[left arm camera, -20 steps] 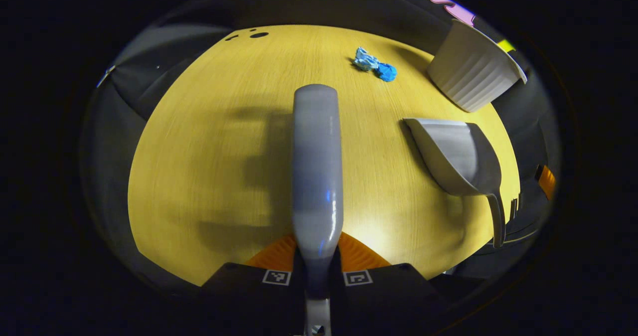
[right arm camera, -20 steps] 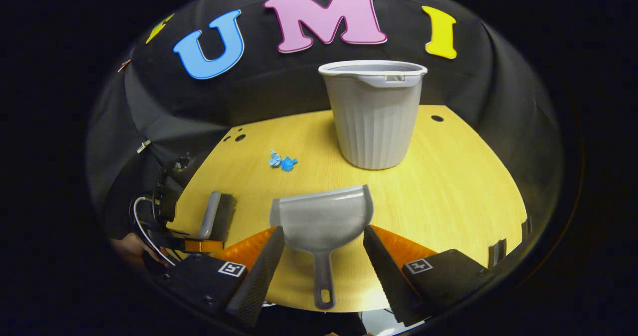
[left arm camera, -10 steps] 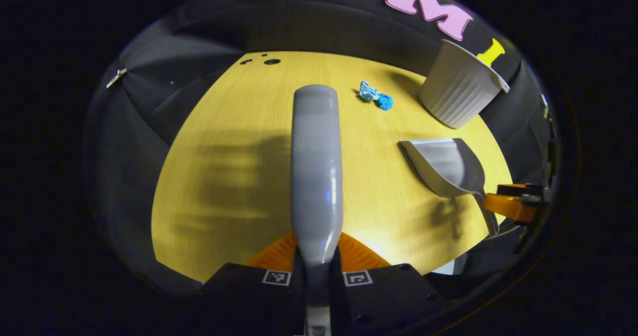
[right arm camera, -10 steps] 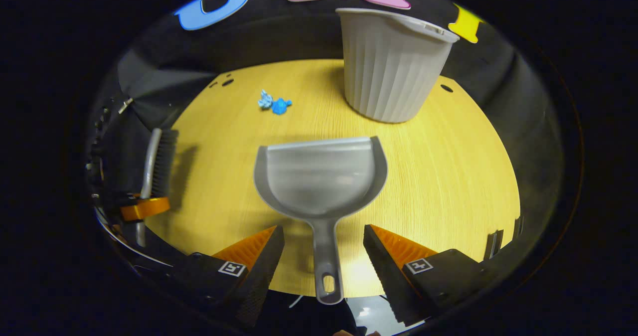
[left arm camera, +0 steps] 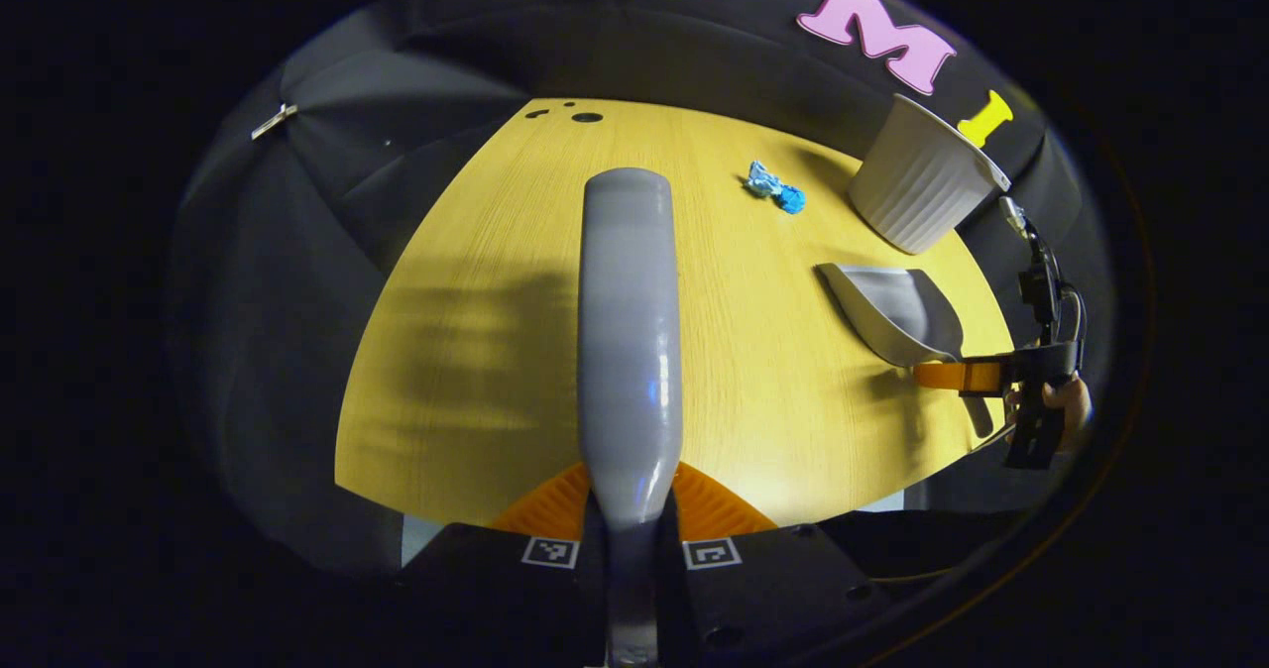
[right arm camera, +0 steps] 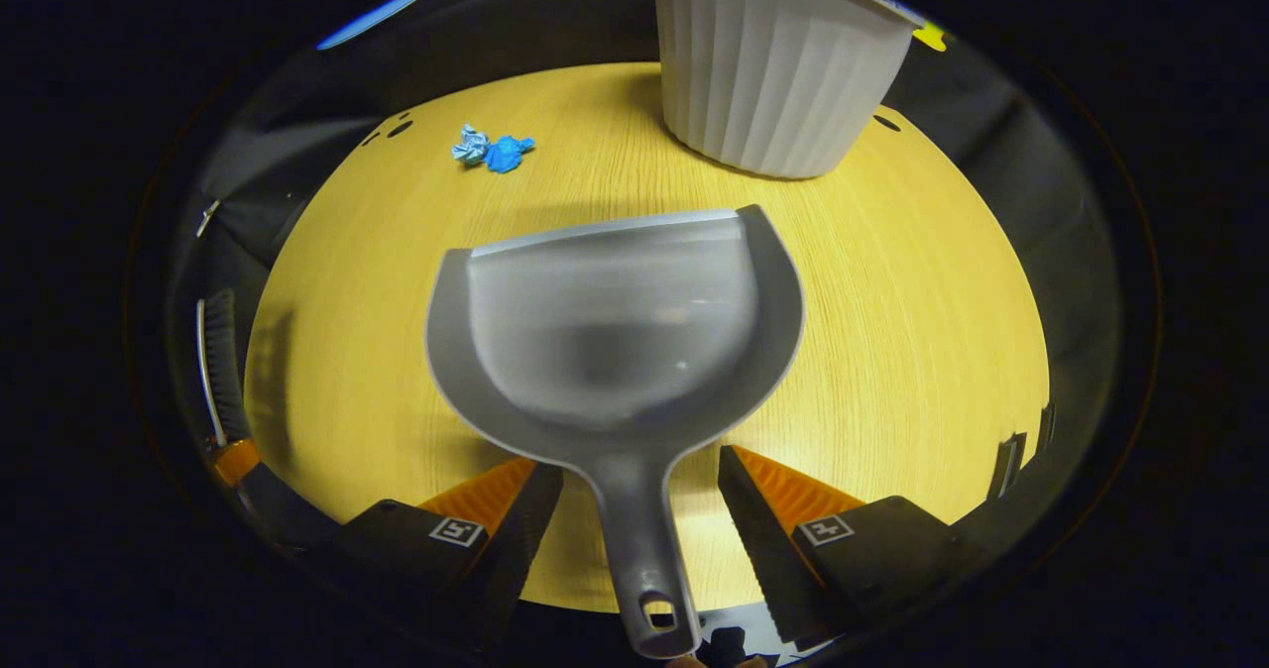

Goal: Pick up the small broom and dustpan from the desktop, sweep the trash into the dustpan with the broom, and then empty the trash into the garbage bin.

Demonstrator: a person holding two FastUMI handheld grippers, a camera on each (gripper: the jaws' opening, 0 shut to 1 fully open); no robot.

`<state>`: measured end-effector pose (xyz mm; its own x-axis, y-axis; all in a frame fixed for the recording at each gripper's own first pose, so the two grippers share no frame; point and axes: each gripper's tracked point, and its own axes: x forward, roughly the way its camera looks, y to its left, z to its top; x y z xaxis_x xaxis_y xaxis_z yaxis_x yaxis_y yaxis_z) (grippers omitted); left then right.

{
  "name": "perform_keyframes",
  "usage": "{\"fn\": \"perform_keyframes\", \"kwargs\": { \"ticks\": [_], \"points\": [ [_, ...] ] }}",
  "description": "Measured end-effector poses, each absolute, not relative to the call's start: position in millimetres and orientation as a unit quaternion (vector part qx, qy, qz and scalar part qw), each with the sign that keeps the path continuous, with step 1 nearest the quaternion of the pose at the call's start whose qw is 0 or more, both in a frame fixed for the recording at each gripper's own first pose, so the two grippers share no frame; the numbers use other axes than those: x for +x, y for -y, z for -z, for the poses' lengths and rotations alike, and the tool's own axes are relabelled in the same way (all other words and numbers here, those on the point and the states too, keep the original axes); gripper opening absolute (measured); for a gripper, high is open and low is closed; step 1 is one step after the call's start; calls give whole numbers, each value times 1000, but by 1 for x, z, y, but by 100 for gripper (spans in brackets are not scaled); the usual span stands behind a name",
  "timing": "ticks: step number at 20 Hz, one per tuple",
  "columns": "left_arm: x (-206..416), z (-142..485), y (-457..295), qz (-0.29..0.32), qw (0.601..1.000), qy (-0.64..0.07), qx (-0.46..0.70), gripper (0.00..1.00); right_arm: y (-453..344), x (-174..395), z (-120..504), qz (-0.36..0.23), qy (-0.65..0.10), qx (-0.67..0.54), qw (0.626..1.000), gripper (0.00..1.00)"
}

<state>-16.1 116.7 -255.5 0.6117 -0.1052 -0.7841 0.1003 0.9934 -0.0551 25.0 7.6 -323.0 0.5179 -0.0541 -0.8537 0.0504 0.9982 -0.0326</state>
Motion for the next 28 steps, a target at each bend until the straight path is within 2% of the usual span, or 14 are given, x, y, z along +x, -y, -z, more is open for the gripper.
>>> {"fn": "perform_keyframes", "kwargs": {
  "ticks": [3,6,8,9,10,11,15,16,18,19,20,21,22,28],
  "points": [
    [-10,255,-121,52,896,-440,33,23,-12,28,333,21,-505,-10,863,98],
    [4,247,-106,54,895,-443,15,24,-12,35,331,15,-503,-13,864,96],
    [16,241,-93,56,896,-441,3,24,-11,35,328,11,-508,-19,861,83],
    [23,240,-88,56,896,-441,3,24,-8,35,330,12,-510,-18,860,62],
    [29,239,-85,55,895,-442,6,24,-6,35,328,10,-512,-14,859,55],
    [36,236,-81,55,896,-441,8,24,-7,34,328,5,-513,-11,858,40],
    [60,230,-68,61,895,-441,25,24,-8,32,330,-33,-526,-25,850,37],
    [68,229,-66,64,894,-442,33,24,-7,33,330,-42,-528,-27,848,43],
    [90,227,-60,76,894,-440,44,24,-4,30,329,-56,-534,-31,843,28],
    [103,228,-56,86,891,-444,46,24,-1,29,327,-62,-533,-37,843,33],
    [116,231,-56,90,888,-448,55,24,3,28,326,-70,-533,-49,842,33],
    [129,230,-58,89,886,-450,68,24,7,27,323,-78,-532,-57,841,26],
    [144,230,-58,90,885,-450,79,24,10,26,321,-84,-531,-59,841,33],
    [213,242,-41,123,855,-487,129,24,15,28,311,-109,-533,-42,838,33]
  ]
}}
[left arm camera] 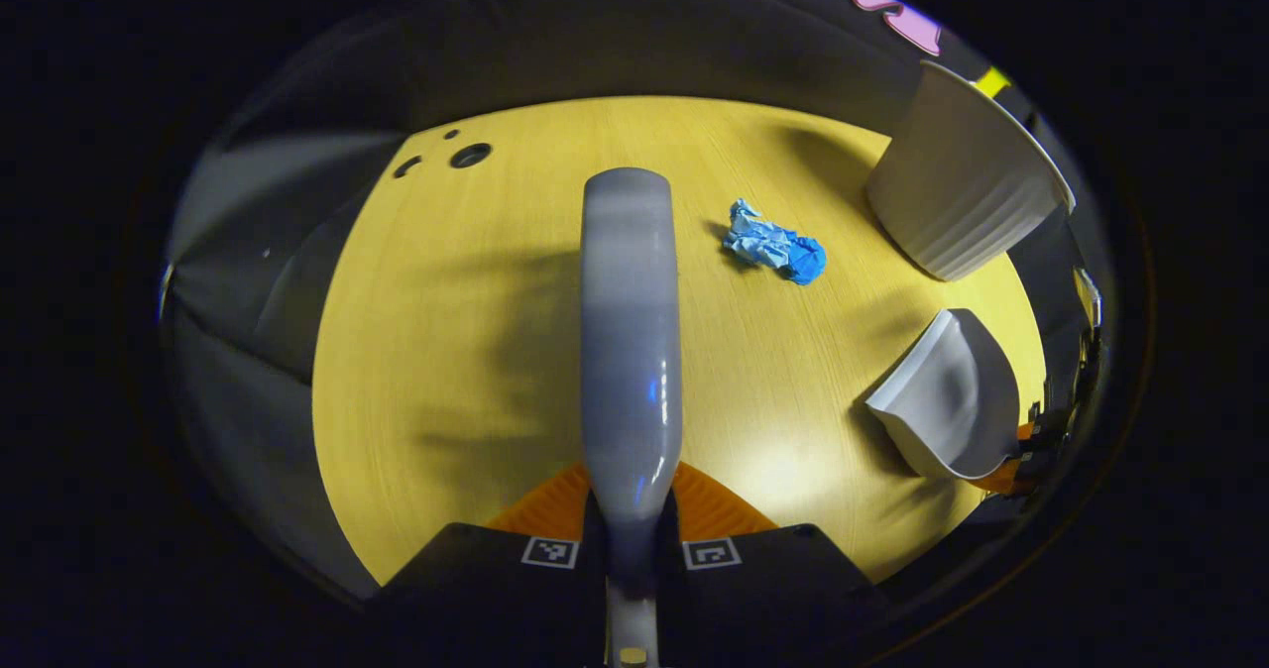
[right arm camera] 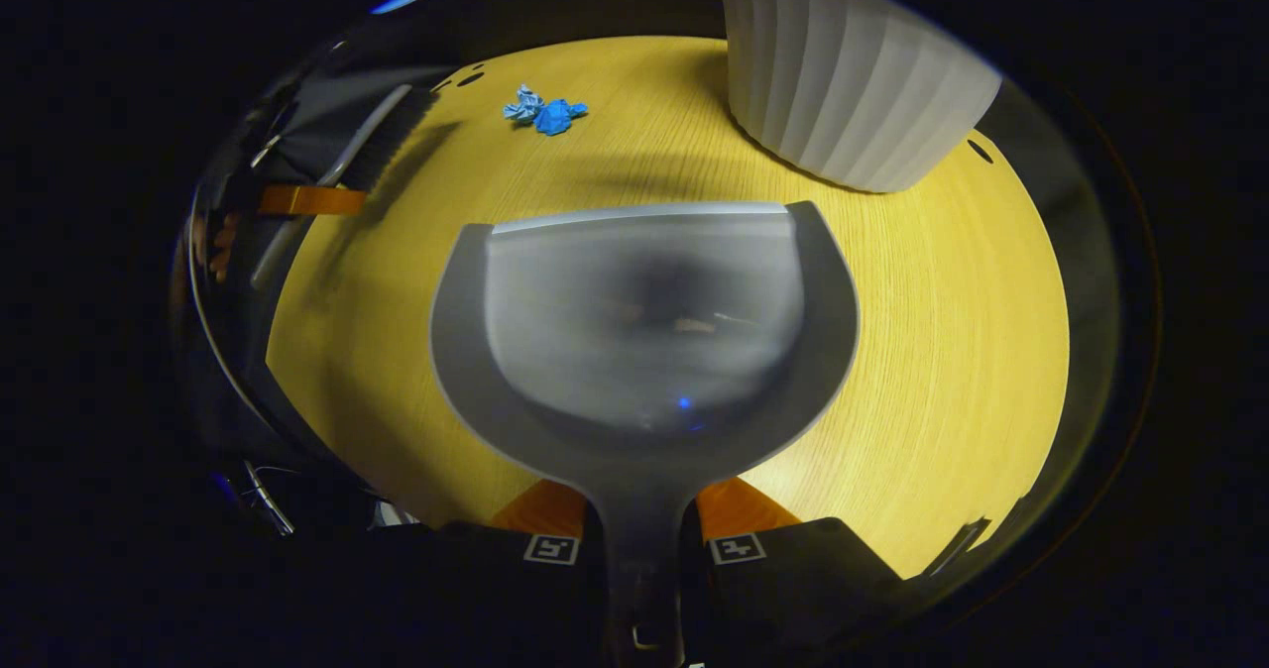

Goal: Pick up the small broom and dustpan from the desktop, sweep the trash into the dustpan with the broom, and then empty the trash into the garbage bin.

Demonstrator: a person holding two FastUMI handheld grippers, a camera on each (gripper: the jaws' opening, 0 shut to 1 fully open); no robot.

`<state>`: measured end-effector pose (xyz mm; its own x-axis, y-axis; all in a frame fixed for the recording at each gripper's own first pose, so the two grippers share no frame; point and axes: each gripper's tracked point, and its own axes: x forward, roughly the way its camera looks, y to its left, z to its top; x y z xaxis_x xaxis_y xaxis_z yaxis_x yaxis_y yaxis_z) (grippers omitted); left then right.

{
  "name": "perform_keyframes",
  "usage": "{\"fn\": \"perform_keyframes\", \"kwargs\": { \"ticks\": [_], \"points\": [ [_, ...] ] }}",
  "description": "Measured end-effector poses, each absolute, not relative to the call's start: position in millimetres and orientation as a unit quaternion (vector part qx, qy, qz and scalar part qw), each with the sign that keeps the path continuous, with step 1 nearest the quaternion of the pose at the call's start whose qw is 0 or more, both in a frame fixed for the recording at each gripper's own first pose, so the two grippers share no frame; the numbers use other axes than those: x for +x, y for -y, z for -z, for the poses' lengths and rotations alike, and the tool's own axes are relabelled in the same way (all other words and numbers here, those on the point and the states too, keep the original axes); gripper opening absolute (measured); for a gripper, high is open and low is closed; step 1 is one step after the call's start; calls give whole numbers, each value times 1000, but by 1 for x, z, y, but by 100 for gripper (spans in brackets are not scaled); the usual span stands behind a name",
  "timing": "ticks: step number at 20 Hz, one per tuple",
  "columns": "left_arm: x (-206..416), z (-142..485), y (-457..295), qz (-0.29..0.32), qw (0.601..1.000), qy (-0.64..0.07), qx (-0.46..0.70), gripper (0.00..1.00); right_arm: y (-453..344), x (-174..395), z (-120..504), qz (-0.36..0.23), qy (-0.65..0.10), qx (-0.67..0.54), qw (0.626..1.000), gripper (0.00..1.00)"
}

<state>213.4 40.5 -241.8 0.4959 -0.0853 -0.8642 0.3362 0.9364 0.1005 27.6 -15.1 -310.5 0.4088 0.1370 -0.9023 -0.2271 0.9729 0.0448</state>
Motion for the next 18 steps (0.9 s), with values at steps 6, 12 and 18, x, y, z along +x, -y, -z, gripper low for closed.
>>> {"fn": "perform_keyframes", "kwargs": {
  "ticks": [6,12,18],
  "points": [
    [272,256,-28,142,815,-508,239,27,26,24,313,-133,-532,-86,832,33],
    [318,252,-1,198,763,-482,383,24,39,31,319,-149,-527,-118,828,33],
    [317,255,51,290,720,-455,435,24,46,39,322,-166,-524,-133,824,33]
  ]
}}
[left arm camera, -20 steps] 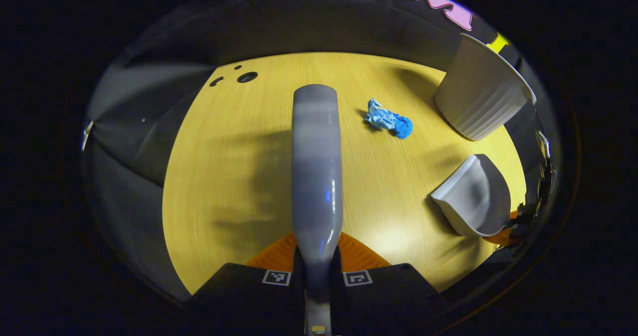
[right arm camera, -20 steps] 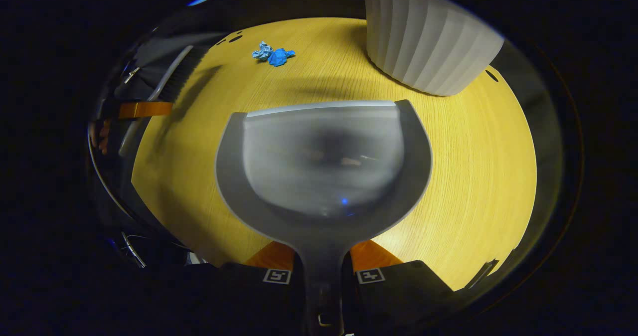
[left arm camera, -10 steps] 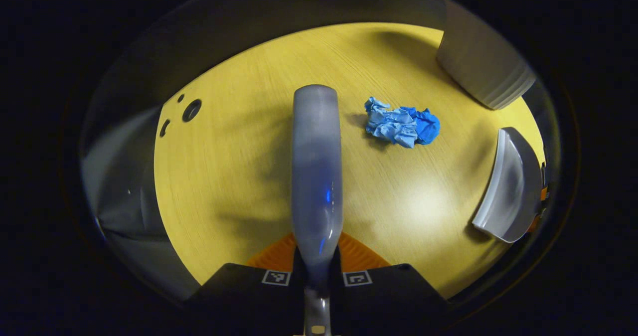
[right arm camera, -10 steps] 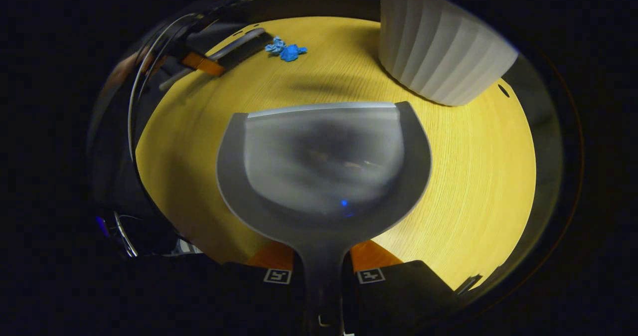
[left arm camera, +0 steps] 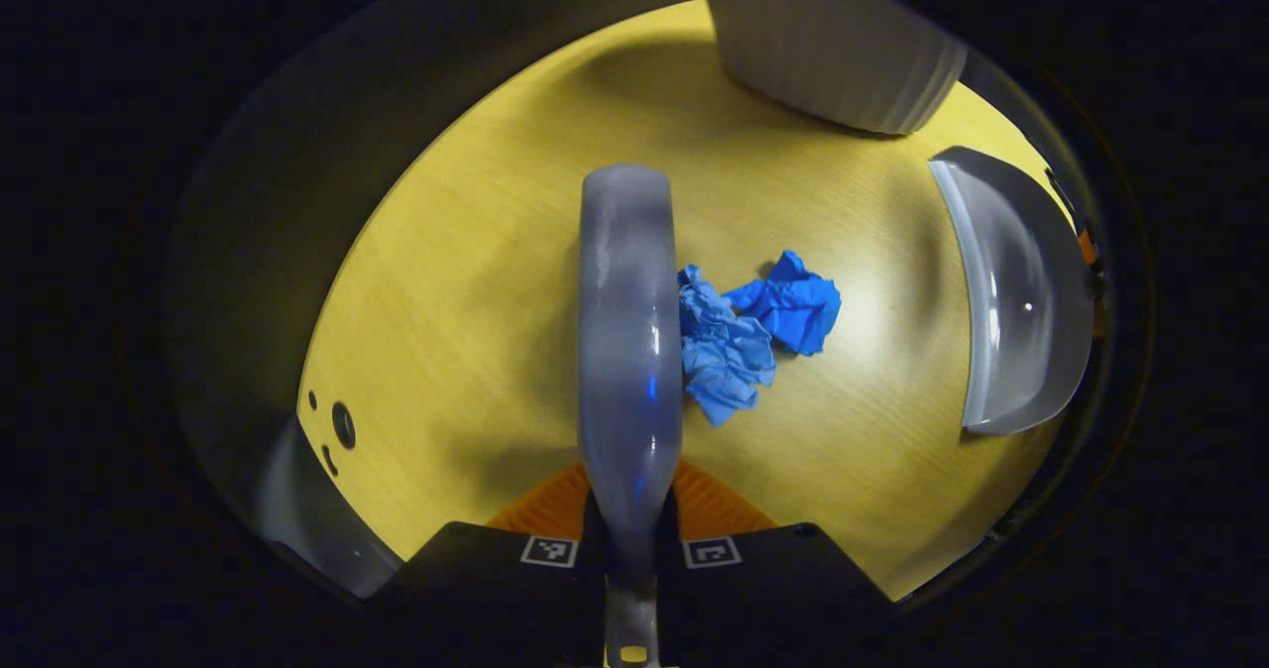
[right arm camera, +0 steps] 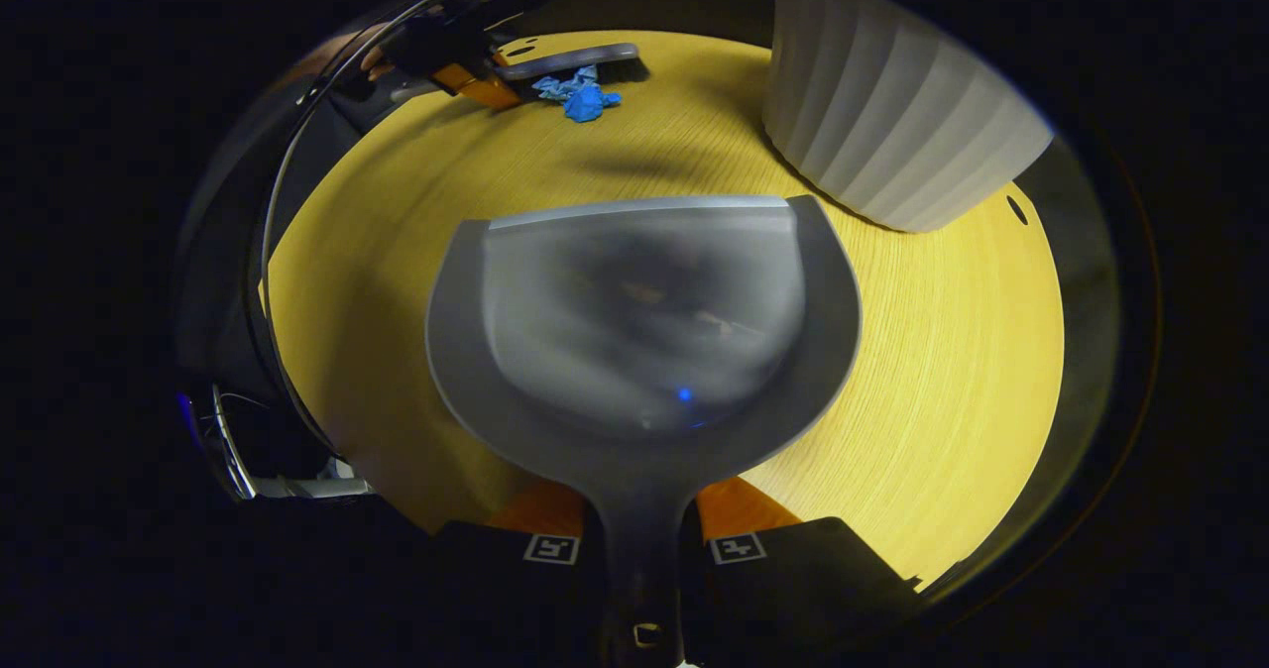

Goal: Pick up the small broom and dustpan from the desktop, sweep the trash into the dustpan with the broom, and then empty the trash into the garbage bin.

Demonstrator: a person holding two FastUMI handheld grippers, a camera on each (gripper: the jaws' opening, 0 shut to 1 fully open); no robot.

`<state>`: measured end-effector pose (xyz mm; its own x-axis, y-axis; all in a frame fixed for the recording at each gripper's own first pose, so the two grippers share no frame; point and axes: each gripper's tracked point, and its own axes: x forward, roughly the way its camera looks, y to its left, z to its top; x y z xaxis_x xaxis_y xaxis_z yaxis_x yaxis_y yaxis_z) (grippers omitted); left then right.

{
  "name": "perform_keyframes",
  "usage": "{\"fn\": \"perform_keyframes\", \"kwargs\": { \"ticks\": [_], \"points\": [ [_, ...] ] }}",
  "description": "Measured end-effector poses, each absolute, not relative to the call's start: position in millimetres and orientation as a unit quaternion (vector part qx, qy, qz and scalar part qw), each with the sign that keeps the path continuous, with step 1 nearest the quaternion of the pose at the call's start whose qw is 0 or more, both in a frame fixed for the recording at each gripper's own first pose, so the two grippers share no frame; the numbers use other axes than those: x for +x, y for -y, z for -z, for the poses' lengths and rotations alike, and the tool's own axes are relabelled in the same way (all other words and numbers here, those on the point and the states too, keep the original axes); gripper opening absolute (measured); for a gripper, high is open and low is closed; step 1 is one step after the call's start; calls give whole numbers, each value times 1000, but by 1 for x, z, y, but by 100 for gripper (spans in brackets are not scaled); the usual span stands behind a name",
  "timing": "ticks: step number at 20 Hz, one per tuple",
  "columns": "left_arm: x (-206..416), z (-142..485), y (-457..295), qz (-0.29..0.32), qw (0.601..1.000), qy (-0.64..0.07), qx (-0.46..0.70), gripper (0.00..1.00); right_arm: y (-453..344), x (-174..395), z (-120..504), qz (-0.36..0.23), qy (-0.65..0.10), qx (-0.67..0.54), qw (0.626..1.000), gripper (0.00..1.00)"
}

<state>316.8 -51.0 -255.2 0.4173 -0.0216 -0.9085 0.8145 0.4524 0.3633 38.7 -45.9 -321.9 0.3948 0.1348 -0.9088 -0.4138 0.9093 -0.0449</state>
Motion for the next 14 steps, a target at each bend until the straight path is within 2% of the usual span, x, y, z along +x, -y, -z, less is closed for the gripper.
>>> {"fn": "perform_keyframes", "kwargs": {
  "ticks": [3,4,5,6,7,9,11,14],
  "points": [
    [285,264,81,327,711,-473,405,24,48,41,322,-175,-521,-141,824,33],
    [270,269,89,339,712,-478,388,22,50,41,325,-178,-521,-142,823,33],
    [254,273,97,344,714,-483,372,24,50,41,326,-181,-519,-144,823,33],
    [241,275,99,350,713,-487,362,22,50,44,327,-184,-517,-146,823,33],
    [228,277,103,355,712,-490,358,24,50,45,327,-187,-512,-145,825,33],
    [195,277,109,367,700,-507,344,27,50,47,328,-189,-510,-147,826,33],
    [162,282,122,386,685,-524,328,24,50,48,328,-189,-506,-148,829,33],
    [143,284,122,377,692,-526,319,24,51,50,329,-188,-501,-156,831,33]
  ]
}}
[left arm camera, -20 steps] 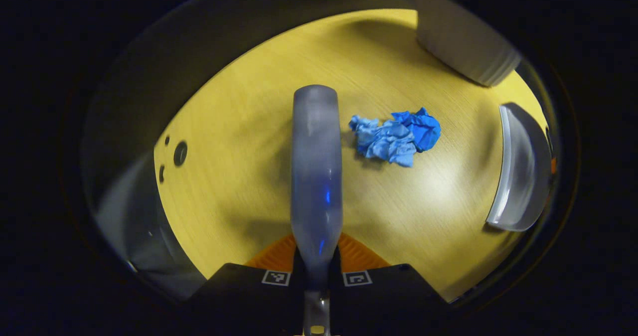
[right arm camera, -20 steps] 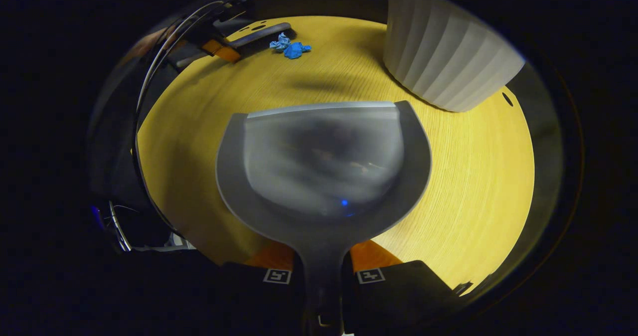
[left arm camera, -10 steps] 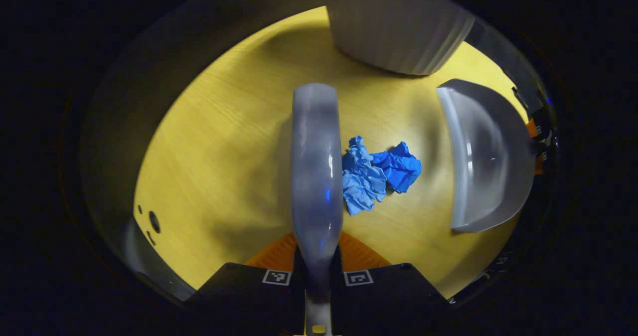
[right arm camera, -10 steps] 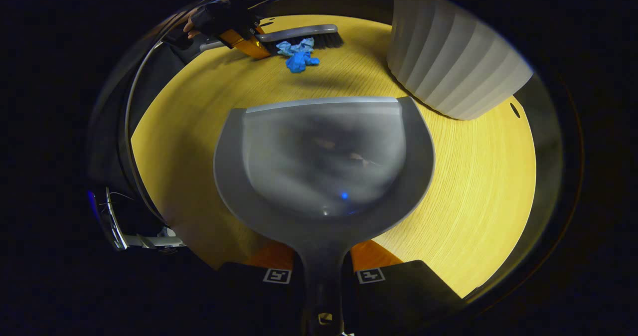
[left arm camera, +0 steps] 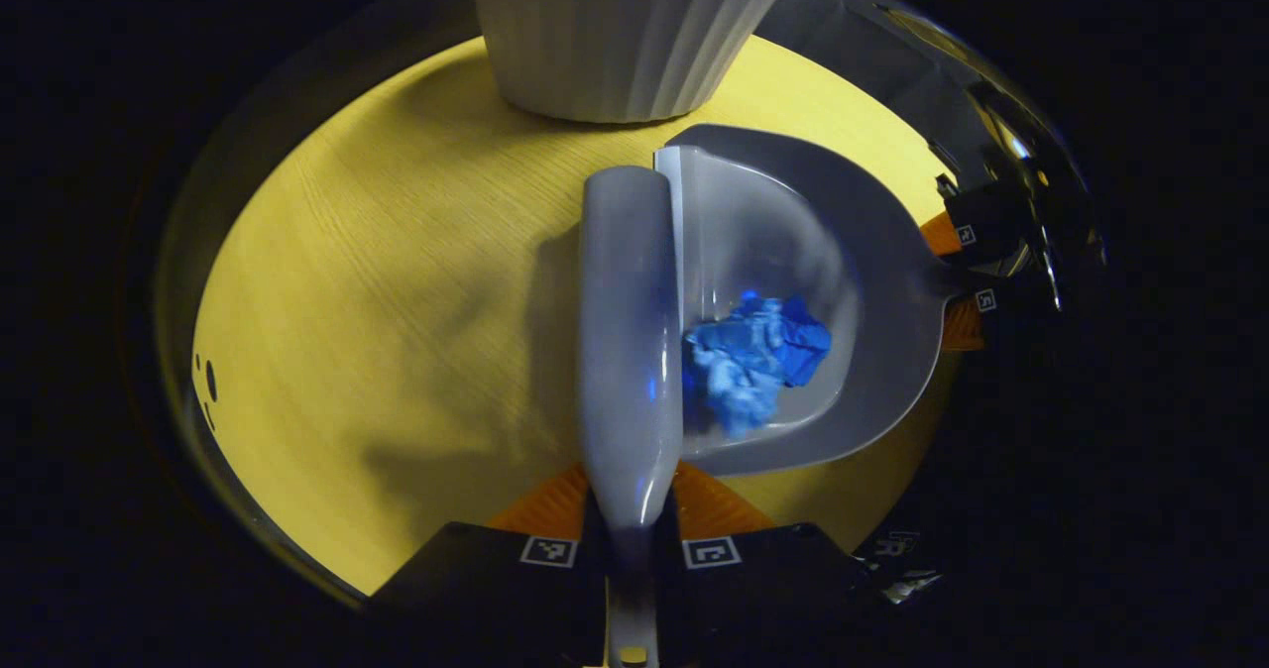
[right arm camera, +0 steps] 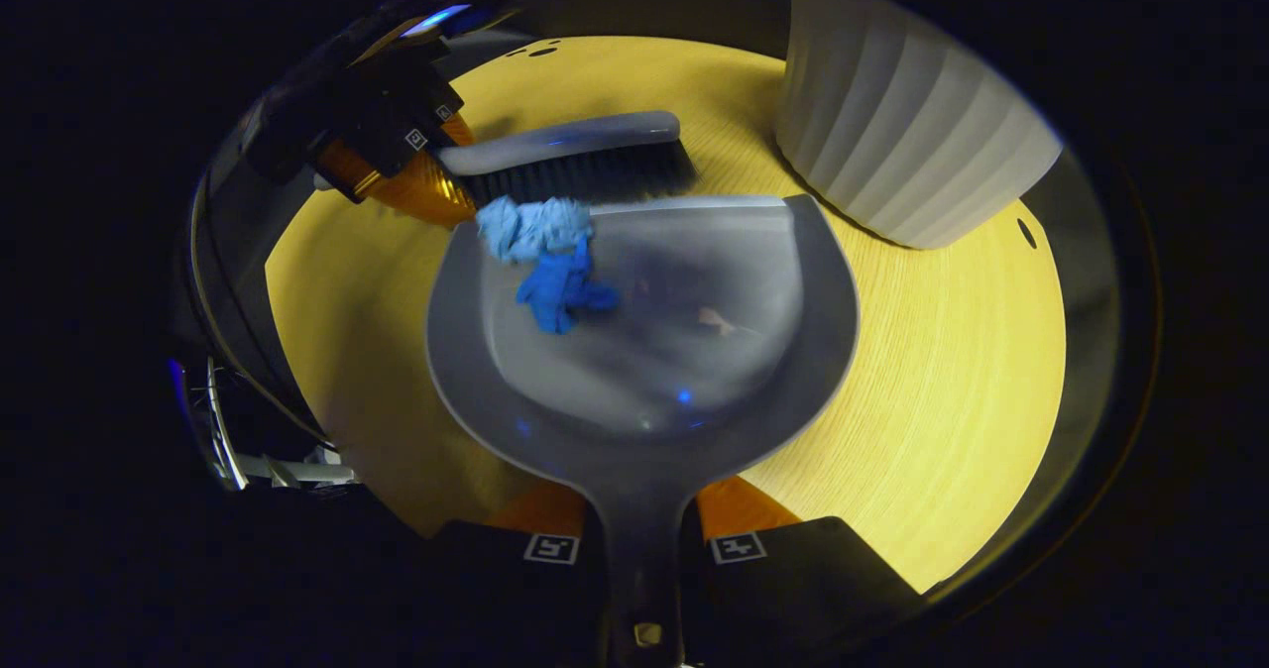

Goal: Pick up the small broom and dustpan from the desktop, sweep the trash into the dustpan with the broom, and then empty the trash into the garbage bin.

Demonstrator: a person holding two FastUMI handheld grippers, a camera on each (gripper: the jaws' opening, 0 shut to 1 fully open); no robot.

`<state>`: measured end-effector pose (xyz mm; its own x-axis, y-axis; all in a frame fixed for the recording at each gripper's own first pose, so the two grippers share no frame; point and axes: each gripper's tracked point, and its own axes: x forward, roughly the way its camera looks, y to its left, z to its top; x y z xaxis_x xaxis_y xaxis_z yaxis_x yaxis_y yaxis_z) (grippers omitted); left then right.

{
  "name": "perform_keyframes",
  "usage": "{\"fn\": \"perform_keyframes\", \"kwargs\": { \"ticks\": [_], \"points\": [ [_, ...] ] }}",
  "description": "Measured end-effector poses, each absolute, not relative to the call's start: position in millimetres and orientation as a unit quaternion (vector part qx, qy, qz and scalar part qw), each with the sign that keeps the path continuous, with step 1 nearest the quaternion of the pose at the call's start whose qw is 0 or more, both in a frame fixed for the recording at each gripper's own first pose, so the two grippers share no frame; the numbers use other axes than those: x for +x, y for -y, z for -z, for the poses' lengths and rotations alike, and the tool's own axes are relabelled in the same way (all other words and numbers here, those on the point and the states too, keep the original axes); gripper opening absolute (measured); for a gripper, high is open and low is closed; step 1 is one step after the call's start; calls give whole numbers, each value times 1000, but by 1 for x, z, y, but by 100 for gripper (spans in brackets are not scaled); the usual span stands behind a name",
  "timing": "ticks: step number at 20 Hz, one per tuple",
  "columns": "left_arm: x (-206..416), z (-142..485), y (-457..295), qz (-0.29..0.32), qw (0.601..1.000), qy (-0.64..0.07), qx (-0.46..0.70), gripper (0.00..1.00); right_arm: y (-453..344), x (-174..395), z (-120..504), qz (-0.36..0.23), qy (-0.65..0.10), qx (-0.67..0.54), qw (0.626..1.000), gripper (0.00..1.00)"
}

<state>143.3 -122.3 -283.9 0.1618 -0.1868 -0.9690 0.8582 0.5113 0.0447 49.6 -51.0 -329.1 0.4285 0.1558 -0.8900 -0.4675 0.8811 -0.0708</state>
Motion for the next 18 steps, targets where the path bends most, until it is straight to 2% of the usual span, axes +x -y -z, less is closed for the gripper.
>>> {"fn": "perform_keyframes", "kwargs": {
  "ticks": [2,5,9,12,17,18],
  "points": [
    [136,277,125,371,700,-540,284,27,50,50,328,-187,-500,-155,832,33],
    [128,265,121,364,717,-536,257,24,46,52,325,-180,-491,-147,840,33],
    [132,246,89,293,774,-517,220,24,45,47,321,-158,-482,-130,852,33],
    [130,231,46,236,799,-528,165,24,52,52,315,-161,-475,-166,849,33],
    [114,265,0,209,819,-520,120,24,49,51,299,-159,-467,-162,855,33],
    [110,275,-3,206,820,-520,120,27,50,51,299,-162,-465,-159,856,33]
  ]
}}
